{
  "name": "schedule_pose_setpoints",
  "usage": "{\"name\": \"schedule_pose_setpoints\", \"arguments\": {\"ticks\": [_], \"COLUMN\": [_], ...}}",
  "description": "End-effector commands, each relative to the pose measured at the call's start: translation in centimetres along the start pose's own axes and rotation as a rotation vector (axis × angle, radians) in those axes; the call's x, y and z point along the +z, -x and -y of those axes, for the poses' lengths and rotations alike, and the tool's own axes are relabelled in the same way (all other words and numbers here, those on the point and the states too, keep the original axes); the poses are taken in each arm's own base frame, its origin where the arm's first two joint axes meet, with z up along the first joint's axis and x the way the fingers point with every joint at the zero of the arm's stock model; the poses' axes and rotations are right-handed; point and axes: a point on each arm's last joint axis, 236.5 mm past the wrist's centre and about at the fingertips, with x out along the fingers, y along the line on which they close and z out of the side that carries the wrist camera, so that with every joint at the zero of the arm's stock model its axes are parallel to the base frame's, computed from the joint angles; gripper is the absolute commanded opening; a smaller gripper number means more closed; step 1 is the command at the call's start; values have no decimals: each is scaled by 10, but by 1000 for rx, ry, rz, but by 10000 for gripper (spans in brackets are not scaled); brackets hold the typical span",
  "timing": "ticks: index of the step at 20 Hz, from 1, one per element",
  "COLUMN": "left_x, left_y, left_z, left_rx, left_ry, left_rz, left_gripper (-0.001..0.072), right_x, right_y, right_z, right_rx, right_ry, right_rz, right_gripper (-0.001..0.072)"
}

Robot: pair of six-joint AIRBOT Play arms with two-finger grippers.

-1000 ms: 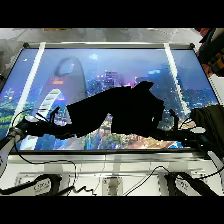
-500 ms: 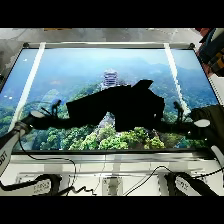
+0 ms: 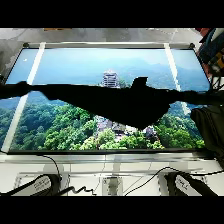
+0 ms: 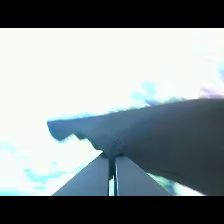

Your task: Fold the clothes and pants, and hang the long-sleeved shirts on hangers.

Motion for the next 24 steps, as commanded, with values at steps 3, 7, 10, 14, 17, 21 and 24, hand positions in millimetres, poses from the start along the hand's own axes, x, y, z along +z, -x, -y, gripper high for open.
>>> {"name": "schedule_pose_setpoints", "arguments": {"ticks": [3,7,10,14,17,21,24], "left_x": [-31,-70,-134,-214,-241,-254,-245], "left_y": [58,64,57,71,80,82,98], "left_z": [-92,-118,-132,-160,-175,-193,-221], "left_rx": [284,349,371,466,508,546,713], "left_ry": [-35,-7,15,-25,-59,-84,-67], "left_rz": [-130,-250,-424,-680,-789,-862,-841], "left_gripper": [8,8,8,8,8,7,8], "right_x": [-17,-75,-116,-200,-250,-281,-283], "right_y": [37,48,34,28,29,28,30], "right_z": [63,81,77,56,43,35,35], "right_rx": [-189,-221,-194,-129,-86,-59,-61], "right_ry": [-39,-99,-129,-165,-187,-209,-209], "right_rz": [-102,-318,-414,-624,-764,-851,-865], "right_gripper": [23,22,22,22,22,22,22]}}
